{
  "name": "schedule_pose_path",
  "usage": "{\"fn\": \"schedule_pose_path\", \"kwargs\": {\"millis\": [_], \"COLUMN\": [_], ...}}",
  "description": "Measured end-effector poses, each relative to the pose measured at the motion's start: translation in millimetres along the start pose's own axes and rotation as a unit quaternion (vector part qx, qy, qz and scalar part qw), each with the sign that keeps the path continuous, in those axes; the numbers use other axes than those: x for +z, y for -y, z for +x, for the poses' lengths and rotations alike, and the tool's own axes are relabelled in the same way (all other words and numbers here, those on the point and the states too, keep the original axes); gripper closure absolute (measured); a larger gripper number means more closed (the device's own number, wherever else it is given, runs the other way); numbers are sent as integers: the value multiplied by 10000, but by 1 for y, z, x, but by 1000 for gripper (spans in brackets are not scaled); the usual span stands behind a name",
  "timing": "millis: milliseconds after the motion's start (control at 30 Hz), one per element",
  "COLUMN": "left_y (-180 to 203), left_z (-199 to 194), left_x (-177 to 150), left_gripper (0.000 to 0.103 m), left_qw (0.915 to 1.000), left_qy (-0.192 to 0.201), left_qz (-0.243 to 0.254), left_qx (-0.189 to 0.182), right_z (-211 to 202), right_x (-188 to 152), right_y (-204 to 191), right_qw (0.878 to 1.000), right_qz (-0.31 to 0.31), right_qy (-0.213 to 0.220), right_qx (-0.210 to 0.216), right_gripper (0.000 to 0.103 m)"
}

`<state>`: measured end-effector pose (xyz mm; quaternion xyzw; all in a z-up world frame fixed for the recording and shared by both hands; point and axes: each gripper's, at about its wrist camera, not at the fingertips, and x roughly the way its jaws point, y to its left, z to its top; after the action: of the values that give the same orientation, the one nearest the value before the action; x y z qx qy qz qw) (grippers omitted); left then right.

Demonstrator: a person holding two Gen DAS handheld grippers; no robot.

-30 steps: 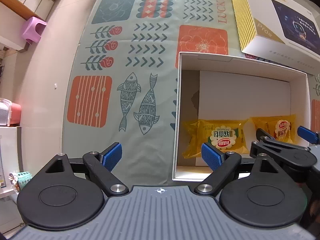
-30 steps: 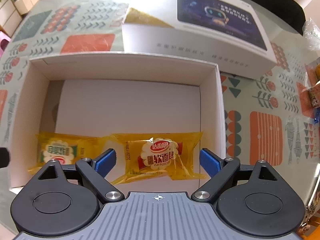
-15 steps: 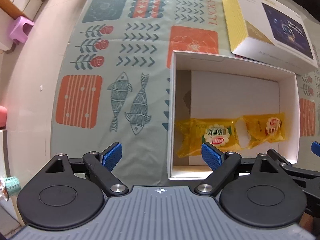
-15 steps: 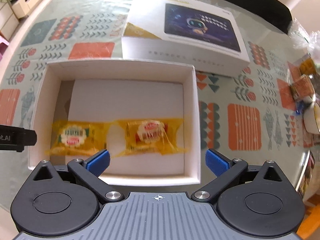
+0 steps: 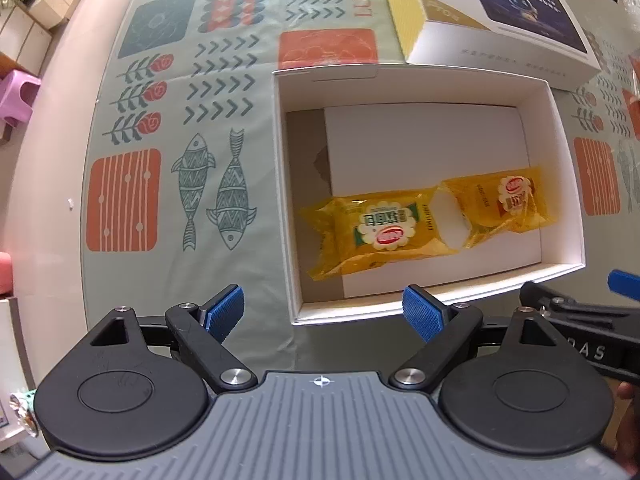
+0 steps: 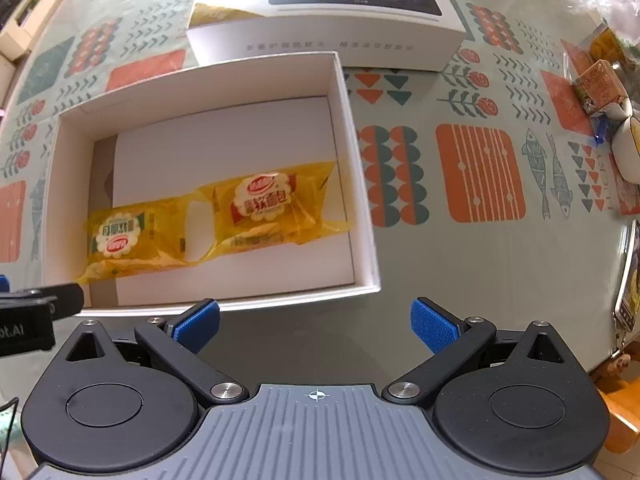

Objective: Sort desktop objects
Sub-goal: 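Withdraw both tools from the white box toward the tablet box, then close the left tool on one end of the tablet box while the right tool grips the other end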

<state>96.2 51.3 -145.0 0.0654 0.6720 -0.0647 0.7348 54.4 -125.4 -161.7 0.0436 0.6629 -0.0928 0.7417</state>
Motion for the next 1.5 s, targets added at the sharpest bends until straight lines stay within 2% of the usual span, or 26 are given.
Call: {"fn": "schedule_pose_path", "kwargs": {"millis": [300,500,633,867,1033,1167,1233,1367,1500], "left_y": [18,26,31,46,51,49,50,55,52], "left_z": [-12,-19,-22,-24,-21,-10,-5,5,17], "left_x": [9,35,57,95,125,153,167,188,204], "left_gripper": [0,0,0,0,0,0,0,0,0], "left_qw": [9994,9978,9967,9938,9915,9910,9916,9939,9941], "left_qy": [-9,251,482,954,1185,986,871,874,799], "left_qz": [-349,-588,-648,-506,-509,-734,-767,-588,-604], "left_qx": [-4,181,130,260,-160,-524,-564,-338,-415], "right_z": [-9,-18,-24,-29,-22,-14,-10,2,15], "right_x": [22,50,74,111,135,159,172,201,230], "right_y": [24,48,64,94,111,126,135,154,169], "right_qw": [9987,9942,9888,9806,9753,9743,9757,9771,9748], "right_qz": [-353,-546,-762,-915,-1213,-1273,-1162,-916,-816], "right_qy": [309,908,1267,1721,1842,1830,1790,1706,1691], "right_qx": [214,186,188,227,121,311,486,886,1206], "right_gripper": [0,0,0,0,0,0,0,0,0]}}
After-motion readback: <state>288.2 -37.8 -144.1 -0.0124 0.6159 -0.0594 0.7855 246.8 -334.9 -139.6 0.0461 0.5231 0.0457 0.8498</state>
